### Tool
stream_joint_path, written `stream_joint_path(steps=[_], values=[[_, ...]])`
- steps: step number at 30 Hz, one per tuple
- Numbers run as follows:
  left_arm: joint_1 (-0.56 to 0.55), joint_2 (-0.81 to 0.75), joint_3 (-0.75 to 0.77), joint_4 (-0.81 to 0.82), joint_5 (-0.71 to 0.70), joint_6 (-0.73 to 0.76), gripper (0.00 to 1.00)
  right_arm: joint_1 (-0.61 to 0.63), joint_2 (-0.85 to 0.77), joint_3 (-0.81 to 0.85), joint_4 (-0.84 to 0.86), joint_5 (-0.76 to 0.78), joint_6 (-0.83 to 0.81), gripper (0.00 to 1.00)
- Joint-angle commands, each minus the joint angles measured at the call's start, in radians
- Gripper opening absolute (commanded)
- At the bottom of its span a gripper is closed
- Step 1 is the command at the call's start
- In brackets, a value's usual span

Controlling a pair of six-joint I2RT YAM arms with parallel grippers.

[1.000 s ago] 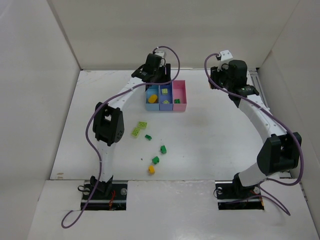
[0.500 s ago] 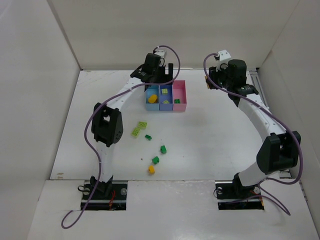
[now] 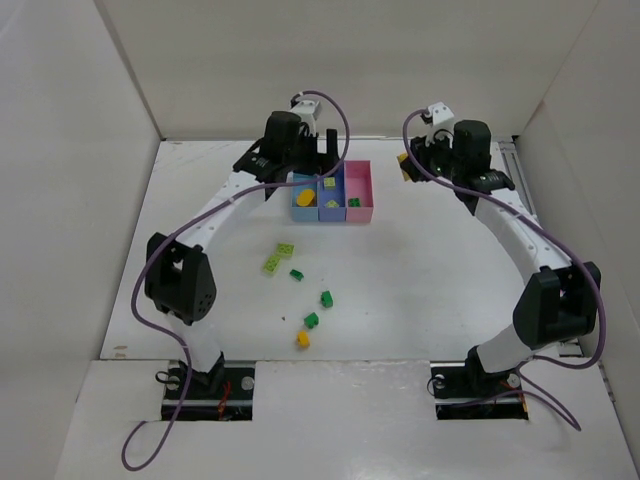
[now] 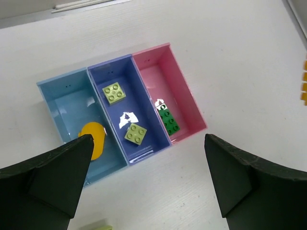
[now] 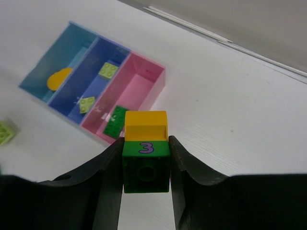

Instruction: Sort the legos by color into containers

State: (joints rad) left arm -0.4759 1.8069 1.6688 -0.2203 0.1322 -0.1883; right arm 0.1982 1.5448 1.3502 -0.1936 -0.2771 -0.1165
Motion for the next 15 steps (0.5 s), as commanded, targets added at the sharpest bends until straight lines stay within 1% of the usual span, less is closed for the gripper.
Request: stream_joint_path(steps=[1, 2, 3, 4, 5, 6, 8, 9, 10, 13, 15], values=[[0.008, -0.115, -0.122, 0.143, 0.110, 0.064, 1.00, 0.010, -0.020, 0.001, 0.098, -0.224, -0.009, 0.00], [0.008, -0.132, -0.151, 0.171, 0.142, 0.075, 1.00, 0.010, -0.020, 0.001, 0.138, -0.285, -0.009, 0.00], [0.008, -0.147, -0.176, 0.196, 0.214, 0.085, 1.00, 0.010, -0.011, 0.001, 0.161, -0.419, 0.007, 0.00], [0.008, -0.173, -0.216, 0.215, 0.252, 0.098, 1.00, 0.001, -0.011, -0.008, 0.190, -0.491, 0.018, 0.00], [0.008, -0.185, -0.233, 0.246, 0.286, 0.128, 1.00, 0.001, 0.003, -0.008, 0.224, -0.552, 0.065, 0.00], [0.008, -0.196, -0.245, 0.259, 0.361, 0.142, 1.00, 0.001, 0.017, -0.020, 0.302, -0.653, 0.101, 0.00], [0.008, -0.215, -0.276, 0.291, 0.443, 0.173, 1.00, 0.001, 0.047, -0.029, 0.388, -0.764, 0.196, 0.00], [0.008, -0.225, -0.276, 0.300, 0.483, 0.184, 1.00, 0.001, 0.047, -0.029, 0.466, -0.804, 0.221, 0.00], [0.008, -0.225, -0.287, 0.309, 0.557, 0.184, 1.00, 0.001, 0.061, -0.029, 0.503, -0.889, 0.238, 0.00], [0.008, -0.215, -0.287, 0.331, 0.688, 0.197, 1.00, 0.014, 0.081, -0.008, 0.522, -0.944, 0.250, 0.00], [0.008, -0.205, -0.287, 0.341, 0.718, 0.197, 1.00, 0.026, 0.081, -0.008, 0.533, -0.920, 0.291, 0.00]])
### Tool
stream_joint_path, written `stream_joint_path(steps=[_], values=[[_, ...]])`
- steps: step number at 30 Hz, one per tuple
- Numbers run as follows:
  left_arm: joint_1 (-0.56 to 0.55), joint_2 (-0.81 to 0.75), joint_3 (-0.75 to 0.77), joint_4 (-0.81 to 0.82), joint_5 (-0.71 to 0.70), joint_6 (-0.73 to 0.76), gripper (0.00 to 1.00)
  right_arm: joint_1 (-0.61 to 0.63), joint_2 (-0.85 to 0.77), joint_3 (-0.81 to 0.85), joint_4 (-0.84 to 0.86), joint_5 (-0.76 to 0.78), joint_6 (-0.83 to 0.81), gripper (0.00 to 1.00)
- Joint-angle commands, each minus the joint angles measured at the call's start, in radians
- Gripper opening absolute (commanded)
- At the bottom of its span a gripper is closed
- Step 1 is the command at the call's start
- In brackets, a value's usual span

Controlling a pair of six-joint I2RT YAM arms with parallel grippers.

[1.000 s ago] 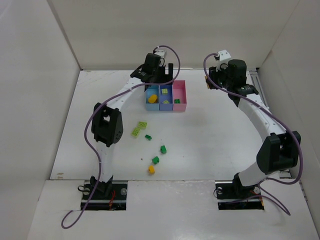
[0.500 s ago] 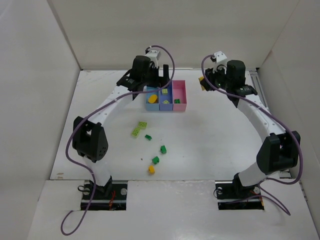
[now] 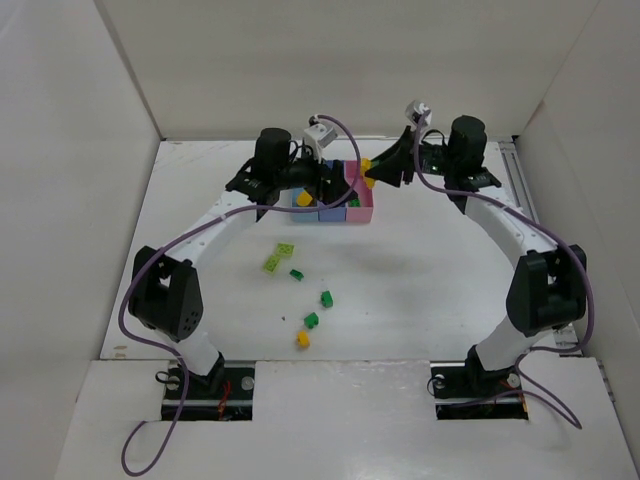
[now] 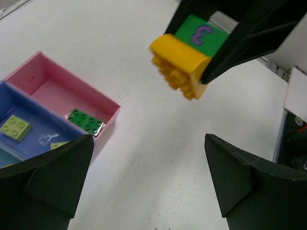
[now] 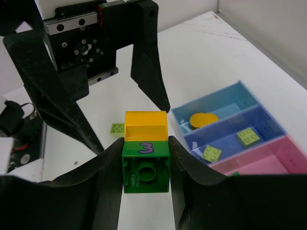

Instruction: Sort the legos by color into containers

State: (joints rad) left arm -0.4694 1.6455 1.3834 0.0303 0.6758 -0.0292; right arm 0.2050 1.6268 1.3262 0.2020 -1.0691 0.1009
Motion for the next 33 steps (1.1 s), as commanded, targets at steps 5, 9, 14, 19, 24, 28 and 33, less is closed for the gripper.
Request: stream_joint_path(steps=[5, 9, 14, 19, 24, 28, 33], values=[[0.002, -0.044, -0.001, 0.161, 0.275, 0.038, 1.00, 0.028, -0.022, -0.021, 0.293, -0.149, 0.187, 0.00], [0.002, -0.033, -0.001, 0.227, 0.344, 0.003, 1.00, 0.037, -0.013, -0.050, 0.474, -0.158, 0.373, 0.00], [0.011, -0.024, -0.015, 0.365, 0.363, -0.084, 0.96, 0.057, -0.002, -0.068, 0.548, -0.147, 0.460, 0.00], [0.011, -0.004, -0.015, 0.376, 0.363, -0.122, 0.73, 0.068, 0.019, -0.079, 0.747, -0.126, 0.603, 0.00], [0.032, -0.004, -0.052, 0.442, 0.373, -0.175, 0.27, 0.080, 0.044, -0.107, 0.830, -0.117, 0.678, 0.00], [0.083, -0.026, -0.099, 0.571, 0.373, -0.283, 0.09, 0.091, 0.053, -0.107, 0.840, -0.095, 0.688, 0.00], [0.147, -0.026, -0.164, 0.736, 0.383, -0.449, 0.00, 0.091, 0.062, -0.116, 0.830, -0.086, 0.688, 0.00]])
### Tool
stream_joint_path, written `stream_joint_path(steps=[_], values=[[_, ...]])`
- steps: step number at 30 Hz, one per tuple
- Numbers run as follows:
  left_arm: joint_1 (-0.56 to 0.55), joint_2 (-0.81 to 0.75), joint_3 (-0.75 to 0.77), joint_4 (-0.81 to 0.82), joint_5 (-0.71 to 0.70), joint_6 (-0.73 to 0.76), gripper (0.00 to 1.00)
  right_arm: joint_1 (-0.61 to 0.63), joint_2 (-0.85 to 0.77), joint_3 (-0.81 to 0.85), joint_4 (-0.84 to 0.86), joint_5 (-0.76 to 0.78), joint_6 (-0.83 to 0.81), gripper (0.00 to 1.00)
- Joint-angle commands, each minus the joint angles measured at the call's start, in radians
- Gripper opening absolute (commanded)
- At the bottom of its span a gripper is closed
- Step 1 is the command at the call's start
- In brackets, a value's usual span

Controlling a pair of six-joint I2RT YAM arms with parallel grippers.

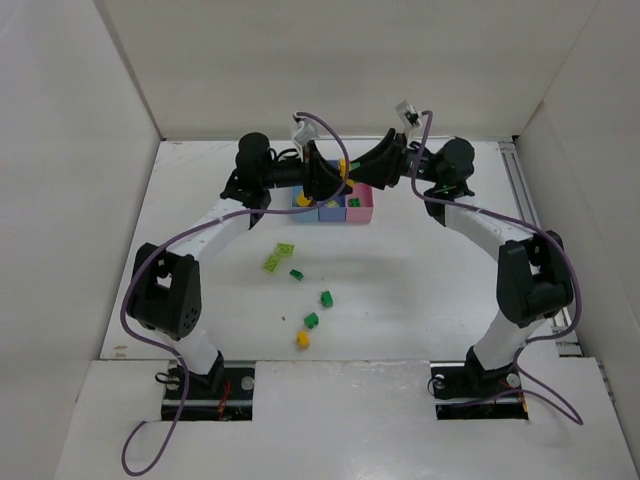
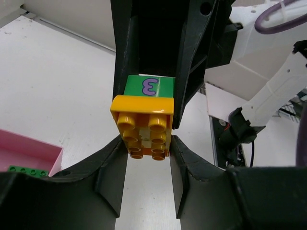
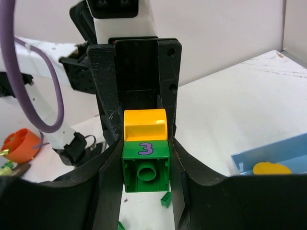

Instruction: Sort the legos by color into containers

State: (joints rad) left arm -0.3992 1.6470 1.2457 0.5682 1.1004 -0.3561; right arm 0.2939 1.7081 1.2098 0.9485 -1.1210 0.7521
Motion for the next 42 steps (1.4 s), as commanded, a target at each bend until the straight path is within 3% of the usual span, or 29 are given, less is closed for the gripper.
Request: stream_joint_path(steps=[1, 4, 14, 19, 20, 23, 25, 27, 28, 31, 42], values=[[0.089, -0.027, -0.040, 0.235, -0.028, -0.150, 0.00, 0.002, -0.019, 0.000, 0.084, -0.025, 0.036, 0.00], [0.152, -0.036, -0.107, 0.399, -0.013, -0.266, 0.00, -0.007, -0.010, 0.000, 0.070, -0.025, 0.027, 0.00], [0.209, -0.036, -0.118, 0.398, -0.034, -0.288, 0.00, -0.047, -0.010, 0.000, -0.005, -0.016, -0.019, 0.00], [0.209, 0.032, 0.018, 0.084, -0.158, -0.153, 0.00, -0.056, -0.010, 0.023, -0.172, 0.029, -0.137, 0.00], [0.209, 0.043, 0.041, -0.048, -0.203, -0.109, 0.00, -0.056, 0.001, 0.023, -0.219, 0.041, -0.172, 0.00], [0.200, 0.088, 0.148, -0.334, -0.454, -0.028, 0.00, -0.070, 0.013, 0.043, -0.331, 0.098, -0.273, 0.00], [0.181, 0.111, 0.199, -0.437, -0.630, 0.048, 0.00, -0.070, 0.013, 0.071, -0.541, 0.194, -0.371, 0.00], [0.160, 0.131, 0.230, -0.493, -0.701, 0.060, 0.00, -0.055, 0.013, 0.149, -0.740, 0.327, -0.567, 0.00], [0.160, 0.131, 0.230, -0.493, -0.702, 0.071, 0.00, -0.046, -0.001, 0.175, -0.887, 0.477, -0.617, 0.00], [0.160, 0.140, 0.241, -0.522, -0.721, 0.071, 0.00, -0.027, -0.025, 0.203, -0.958, 0.616, -0.682, 0.00], [0.126, 0.211, 0.351, -0.665, -0.832, 0.101, 0.00, -0.027, 0.045, 0.310, -1.067, 0.670, -0.729, 0.00]])
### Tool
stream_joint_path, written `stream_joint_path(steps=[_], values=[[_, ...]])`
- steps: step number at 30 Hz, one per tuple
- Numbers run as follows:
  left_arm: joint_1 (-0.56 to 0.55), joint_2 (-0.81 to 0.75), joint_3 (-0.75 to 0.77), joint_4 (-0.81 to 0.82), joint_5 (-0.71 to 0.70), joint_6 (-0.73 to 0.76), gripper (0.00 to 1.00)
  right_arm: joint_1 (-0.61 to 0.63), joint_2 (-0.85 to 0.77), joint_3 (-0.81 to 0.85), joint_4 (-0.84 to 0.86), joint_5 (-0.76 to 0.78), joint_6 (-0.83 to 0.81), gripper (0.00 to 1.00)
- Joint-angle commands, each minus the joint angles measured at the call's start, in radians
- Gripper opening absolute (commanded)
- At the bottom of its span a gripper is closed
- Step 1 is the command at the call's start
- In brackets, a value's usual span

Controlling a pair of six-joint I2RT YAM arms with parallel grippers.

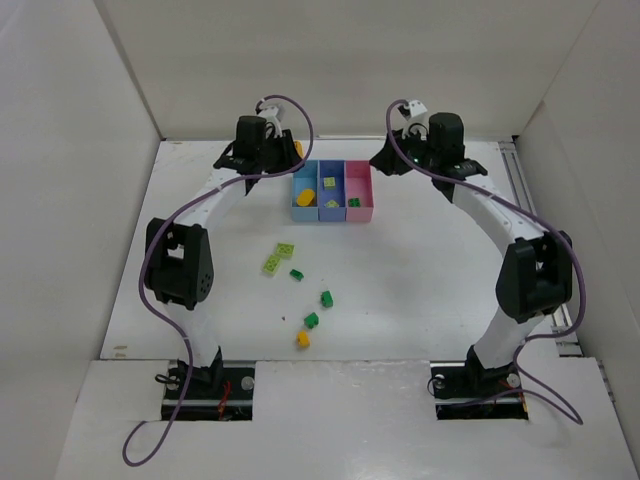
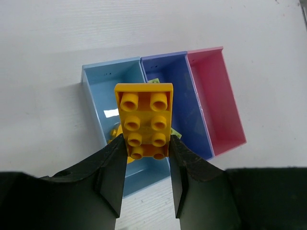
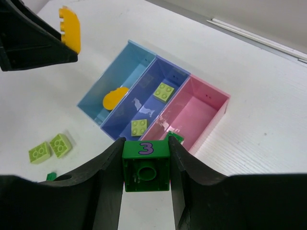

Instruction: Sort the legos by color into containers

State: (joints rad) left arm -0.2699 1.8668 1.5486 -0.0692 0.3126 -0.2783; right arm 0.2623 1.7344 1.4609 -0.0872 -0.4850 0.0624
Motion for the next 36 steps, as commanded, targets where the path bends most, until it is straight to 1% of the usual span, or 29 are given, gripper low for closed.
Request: stream_joint_path(steps=[1, 4, 8, 11, 20, 24, 36], values=[[-0.003, -0.009, 0.048, -0.027, -0.055, 0.024, 0.00, 0.005, 0.019, 0.059, -0.031, 0.034, -0.039, 0.00], [-0.012, -0.009, 0.048, -0.037, -0.076, 0.024, 0.00, 0.014, 0.028, 0.079, -0.042, 0.045, -0.049, 0.00], [-0.012, 0.002, 0.068, -0.046, -0.076, 0.024, 0.00, 0.014, 0.039, 0.088, -0.052, 0.056, -0.049, 0.00], [-0.012, 0.002, 0.077, -0.055, -0.067, 0.024, 0.00, 0.023, 0.048, 0.101, -0.075, 0.097, -0.059, 0.00], [-0.032, 0.012, 0.087, -0.064, -0.067, 0.024, 0.00, 0.032, 0.057, 0.128, -0.105, 0.108, -0.081, 0.00], [-0.032, 0.012, 0.087, -0.064, -0.076, 0.015, 0.00, 0.043, 0.067, 0.147, -0.131, 0.141, -0.090, 0.00], [-0.060, 0.022, 0.096, -0.083, -0.086, 0.014, 0.00, 0.043, 0.067, 0.147, -0.140, 0.141, -0.108, 0.00]])
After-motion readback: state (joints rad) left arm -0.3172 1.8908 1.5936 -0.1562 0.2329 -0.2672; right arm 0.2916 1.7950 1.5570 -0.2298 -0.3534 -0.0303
